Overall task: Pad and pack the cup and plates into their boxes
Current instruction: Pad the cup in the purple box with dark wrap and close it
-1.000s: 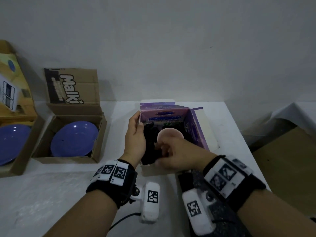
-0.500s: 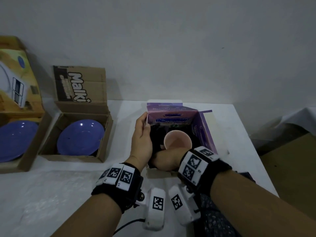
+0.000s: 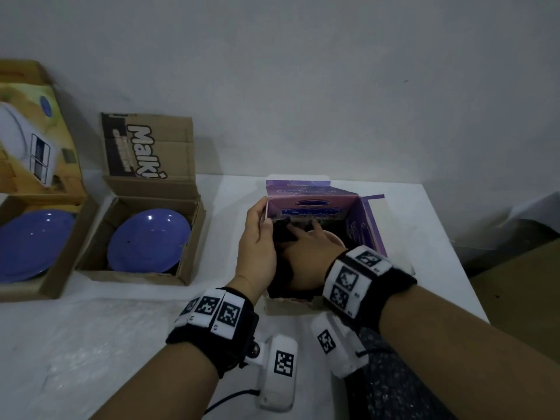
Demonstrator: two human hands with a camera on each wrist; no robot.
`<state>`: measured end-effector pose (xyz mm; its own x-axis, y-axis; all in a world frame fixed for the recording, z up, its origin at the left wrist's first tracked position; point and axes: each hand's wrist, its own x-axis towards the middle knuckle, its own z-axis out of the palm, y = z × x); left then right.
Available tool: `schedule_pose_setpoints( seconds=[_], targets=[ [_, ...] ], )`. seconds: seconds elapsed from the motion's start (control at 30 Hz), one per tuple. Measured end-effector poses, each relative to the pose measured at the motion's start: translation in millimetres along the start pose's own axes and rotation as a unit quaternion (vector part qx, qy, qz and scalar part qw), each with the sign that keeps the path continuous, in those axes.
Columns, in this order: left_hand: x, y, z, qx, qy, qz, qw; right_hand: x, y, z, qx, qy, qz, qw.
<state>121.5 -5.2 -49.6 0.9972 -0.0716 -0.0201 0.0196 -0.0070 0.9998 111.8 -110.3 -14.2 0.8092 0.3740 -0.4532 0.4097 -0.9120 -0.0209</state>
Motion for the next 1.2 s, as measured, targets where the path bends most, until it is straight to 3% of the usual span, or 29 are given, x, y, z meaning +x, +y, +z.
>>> schedule_pose_setpoints(
  seconds=[0.1,0.17,0.23,0.3,0.37,0.43,0.57,0.7,0.77,0.87,0.9,1.03,1.2],
  targets=[
    [2.6,-3.4,-1.3,0.07,0.01,0.025,0.997,-17.6,17.6,-20.1,0.115,0.032,0.05,0.992],
    [4.4,-5.9,-2.5,0.149,0.024,0.048,0.987,-39.1,33.7,-20.6,0.115,0.069,0.129,0.983],
    [3.9,-4.8,-2.3,0.232,0.049,0.037,0.971,-64.2,45.7,-9.4,0.08,0.061,0.229,0.968],
    [2.8,-0.5,-0.5,0.283,0.063,0.033,0.957,-84.0,48.8,9.2,0.13,0.04,0.291,0.947],
    [0.4,4.2,1.2,0.299,0.064,0.04,0.951,-89.6,47.5,32.7,0.265,0.077,0.285,0.918],
    [-0.7,5.5,1.3,0.298,0.053,0.055,0.951,-89.6,44.9,50.8,0.33,0.163,0.25,0.895],
    [-1.6,5.0,-1.0,0.319,0.034,0.082,0.943,-103.0,38.7,57.5,0.302,0.231,0.256,0.888],
    [-2.1,6.6,-0.9,0.331,0.034,0.089,0.939,-137.5,31.4,68.3,0.287,0.315,0.374,0.824],
    [-3.5,8.7,0.3,0.327,0.038,0.079,0.941,-148.8,23.0,87.7,0.258,0.241,0.396,0.848],
    [-5.3,9.7,1.3,0.329,0.036,0.085,0.94,-154.5,11.6,118.2,0.276,0.054,0.395,0.875],
    [-5.4,9.6,1.2,0.333,0.035,0.092,0.938,-154.6,9.6,124.5,0.274,0.034,0.389,0.879],
    [-2.5,7.9,0.5,0.341,0.043,0.097,0.934,-155.5,9.9,128.2,0.272,0.1,0.355,0.889],
    [-1.3,5.7,-0.6,0.343,0.042,0.091,0.934,-168.3,27.2,93.5,0.313,0.274,0.346,0.841]
  ],
)
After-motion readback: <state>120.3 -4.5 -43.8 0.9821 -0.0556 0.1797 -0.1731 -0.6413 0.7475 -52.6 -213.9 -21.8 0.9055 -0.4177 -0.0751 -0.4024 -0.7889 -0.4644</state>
